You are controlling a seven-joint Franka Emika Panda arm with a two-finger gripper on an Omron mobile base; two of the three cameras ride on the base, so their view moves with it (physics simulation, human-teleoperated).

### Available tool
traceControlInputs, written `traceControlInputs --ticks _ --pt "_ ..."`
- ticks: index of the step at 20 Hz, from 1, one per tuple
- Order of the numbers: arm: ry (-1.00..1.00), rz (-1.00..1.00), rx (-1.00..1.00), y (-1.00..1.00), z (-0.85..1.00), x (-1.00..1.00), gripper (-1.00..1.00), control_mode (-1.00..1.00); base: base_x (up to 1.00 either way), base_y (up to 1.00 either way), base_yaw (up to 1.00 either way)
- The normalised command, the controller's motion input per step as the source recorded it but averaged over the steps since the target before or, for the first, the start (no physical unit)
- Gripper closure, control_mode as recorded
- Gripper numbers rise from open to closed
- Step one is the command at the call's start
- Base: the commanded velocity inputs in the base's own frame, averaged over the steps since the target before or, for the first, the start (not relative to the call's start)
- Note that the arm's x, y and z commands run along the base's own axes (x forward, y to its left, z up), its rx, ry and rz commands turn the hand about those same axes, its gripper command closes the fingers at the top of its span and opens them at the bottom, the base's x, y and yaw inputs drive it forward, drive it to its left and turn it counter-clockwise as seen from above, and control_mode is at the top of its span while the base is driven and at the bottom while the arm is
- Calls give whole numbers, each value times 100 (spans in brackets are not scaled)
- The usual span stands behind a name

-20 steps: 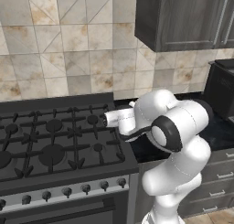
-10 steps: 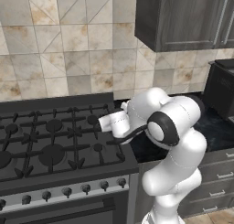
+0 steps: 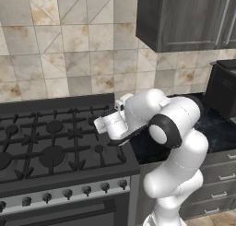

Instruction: Turn on the sink faucet. Then move the eggplant from the counter to the sink. Turn off the sink. Move the vegetable from the sink to the pot next to the stove. Finally move the pot to the front right burner.

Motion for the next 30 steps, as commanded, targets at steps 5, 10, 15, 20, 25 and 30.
traceControlInputs --ticks 5,10,15,20,25,30 --pt "2 3 -5 19 7 -28 100 -100 0 0 0" --pt "-9 1 0 60 0 -31 100 -100 0 0 0" --pt "-19 0 0 65 0 -38 100 -100 0 0 0" --pt "-19 2 0 66 0 -28 100 -100 0 0 0" --pt "-15 9 0 78 0 -5 100 -100 0 0 0" --pt "-17 14 0 75 -11 0 100 -100 0 0 0"
